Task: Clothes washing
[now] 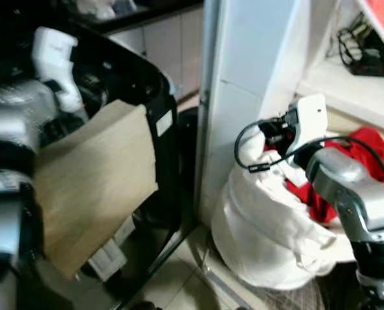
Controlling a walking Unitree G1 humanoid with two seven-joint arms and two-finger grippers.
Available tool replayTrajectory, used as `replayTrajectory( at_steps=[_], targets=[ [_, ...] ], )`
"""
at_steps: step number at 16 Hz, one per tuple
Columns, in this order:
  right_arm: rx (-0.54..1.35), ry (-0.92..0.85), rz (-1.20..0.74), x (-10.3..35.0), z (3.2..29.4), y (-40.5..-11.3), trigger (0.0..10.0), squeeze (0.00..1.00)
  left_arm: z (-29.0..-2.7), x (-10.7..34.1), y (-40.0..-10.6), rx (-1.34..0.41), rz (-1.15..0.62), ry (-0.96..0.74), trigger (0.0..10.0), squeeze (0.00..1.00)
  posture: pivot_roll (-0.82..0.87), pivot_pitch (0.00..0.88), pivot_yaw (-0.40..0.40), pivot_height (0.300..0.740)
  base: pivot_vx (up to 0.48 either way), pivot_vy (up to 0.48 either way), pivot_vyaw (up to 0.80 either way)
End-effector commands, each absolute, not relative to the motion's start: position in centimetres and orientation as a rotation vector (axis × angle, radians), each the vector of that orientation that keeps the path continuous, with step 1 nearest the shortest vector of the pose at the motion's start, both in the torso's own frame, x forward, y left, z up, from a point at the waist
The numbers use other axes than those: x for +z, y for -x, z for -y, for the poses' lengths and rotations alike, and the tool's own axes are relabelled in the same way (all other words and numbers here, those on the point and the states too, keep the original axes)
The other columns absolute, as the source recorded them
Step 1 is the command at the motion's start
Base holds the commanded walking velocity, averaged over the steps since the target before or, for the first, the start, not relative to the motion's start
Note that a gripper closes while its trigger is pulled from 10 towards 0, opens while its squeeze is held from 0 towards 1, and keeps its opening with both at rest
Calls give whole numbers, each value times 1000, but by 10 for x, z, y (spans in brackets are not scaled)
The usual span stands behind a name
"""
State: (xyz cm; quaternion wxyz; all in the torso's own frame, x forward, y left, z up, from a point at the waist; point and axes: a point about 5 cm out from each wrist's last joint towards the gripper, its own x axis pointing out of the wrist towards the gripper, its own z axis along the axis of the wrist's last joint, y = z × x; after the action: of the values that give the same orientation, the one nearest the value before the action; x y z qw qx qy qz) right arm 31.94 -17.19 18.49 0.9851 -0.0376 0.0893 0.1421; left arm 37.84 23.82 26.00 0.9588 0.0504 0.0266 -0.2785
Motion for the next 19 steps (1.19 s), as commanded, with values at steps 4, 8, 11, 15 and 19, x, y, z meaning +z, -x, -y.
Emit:
replayTrajectory(
  at_steps=[4,8,11,15,19],
  targets=[
    [200,77,-244,161,209,-349,10000,1000,-157,243,-343,-970,41,-118,10000,0,-80,0,34,740,0,0,0],
    [246,144,-400,126,223,-360,10000,1000,-127,210,-313,-1094,-59,-174,10000,0,-55,0,41,740,0,0,0],
    [296,214,-489,104,226,-358,10000,1000,-117,198,-295,-1109,-46,-227,10000,0,-32,0,47,740,0,0,0],
    [266,351,-539,85,229,-354,10000,0,-104,185,-276,-1099,-65,-179,10000,0,-15,1,55,740,0,0,0],
    [279,324,-561,71,229,-347,0,0,-96,184,-265,-1126,-65,-145,10000,0,5,6,51,740,0,0,0]
  ],
)
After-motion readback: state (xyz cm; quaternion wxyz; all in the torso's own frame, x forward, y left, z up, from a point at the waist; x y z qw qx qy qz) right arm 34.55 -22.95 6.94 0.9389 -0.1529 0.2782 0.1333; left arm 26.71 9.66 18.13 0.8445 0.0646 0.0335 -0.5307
